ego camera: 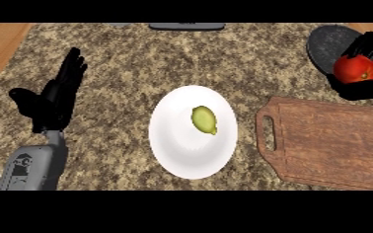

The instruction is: Pick the tomato from the cutting board and place it in the pan

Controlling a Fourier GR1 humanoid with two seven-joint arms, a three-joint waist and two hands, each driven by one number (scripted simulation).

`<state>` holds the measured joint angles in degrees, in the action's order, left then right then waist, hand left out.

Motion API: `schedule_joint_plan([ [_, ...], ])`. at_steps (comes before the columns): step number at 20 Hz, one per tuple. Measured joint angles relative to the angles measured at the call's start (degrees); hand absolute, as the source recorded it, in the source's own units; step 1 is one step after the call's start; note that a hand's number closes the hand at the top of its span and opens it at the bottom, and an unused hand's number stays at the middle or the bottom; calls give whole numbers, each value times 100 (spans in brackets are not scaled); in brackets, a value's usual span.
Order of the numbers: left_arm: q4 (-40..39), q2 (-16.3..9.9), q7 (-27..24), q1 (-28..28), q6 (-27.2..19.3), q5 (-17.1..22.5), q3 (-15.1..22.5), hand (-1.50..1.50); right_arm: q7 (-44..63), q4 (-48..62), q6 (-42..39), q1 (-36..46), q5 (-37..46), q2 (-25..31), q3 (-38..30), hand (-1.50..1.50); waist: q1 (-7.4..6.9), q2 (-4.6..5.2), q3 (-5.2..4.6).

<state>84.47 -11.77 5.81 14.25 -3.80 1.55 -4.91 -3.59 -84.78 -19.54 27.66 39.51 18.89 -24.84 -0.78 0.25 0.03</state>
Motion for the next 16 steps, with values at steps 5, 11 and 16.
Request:
schedule_joint_plan([
  [5,-17,77,-80,18,-16,-58,68,0,-827,1926,771,660,273,743,-337,150,-100,42,6],
  [11,-113,109,-160,108,67,-31,97,0,-1683,3723,1954,1115,793,1406,-484,150,-239,116,17],
  [16,-79,182,-159,213,65,-72,198,0,-2070,4886,2702,1456,995,1670,-628,150,-385,180,33],
])
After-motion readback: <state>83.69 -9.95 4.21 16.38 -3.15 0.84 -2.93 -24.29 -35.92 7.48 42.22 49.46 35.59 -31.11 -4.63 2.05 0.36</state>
